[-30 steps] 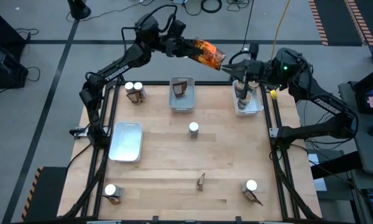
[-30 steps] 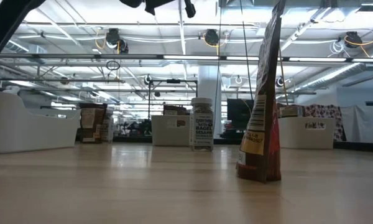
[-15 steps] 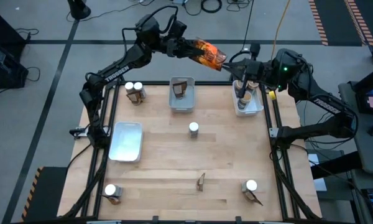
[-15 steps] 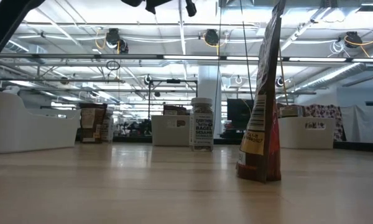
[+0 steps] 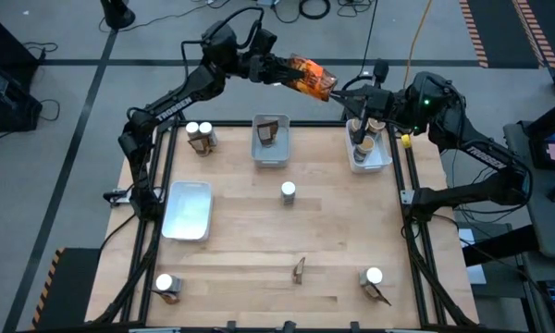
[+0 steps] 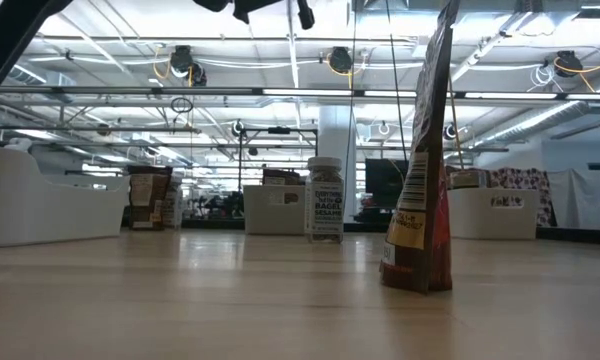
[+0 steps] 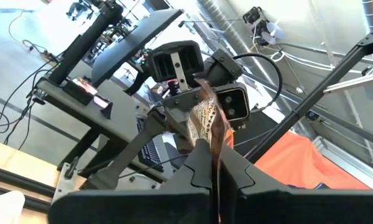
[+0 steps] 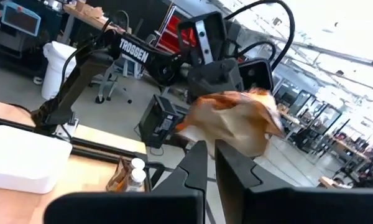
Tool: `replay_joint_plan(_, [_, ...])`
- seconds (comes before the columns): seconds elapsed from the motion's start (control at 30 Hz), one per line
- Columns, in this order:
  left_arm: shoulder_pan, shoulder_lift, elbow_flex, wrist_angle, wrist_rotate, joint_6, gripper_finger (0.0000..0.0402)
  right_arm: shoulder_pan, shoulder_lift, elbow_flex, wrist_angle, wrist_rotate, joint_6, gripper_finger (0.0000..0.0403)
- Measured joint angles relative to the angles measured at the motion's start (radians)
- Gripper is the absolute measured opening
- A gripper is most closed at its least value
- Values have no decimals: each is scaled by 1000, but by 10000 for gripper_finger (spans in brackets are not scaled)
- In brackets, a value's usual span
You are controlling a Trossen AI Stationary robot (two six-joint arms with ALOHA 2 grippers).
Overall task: Sort spices by type
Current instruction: Adjust the orange spice pack
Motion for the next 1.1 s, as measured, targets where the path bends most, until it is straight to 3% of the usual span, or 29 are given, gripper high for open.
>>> replay_joint_plan(1.1, [5, 0, 0, 7, 1, -26, 1, 0, 10, 0, 47, 103, -64, 12])
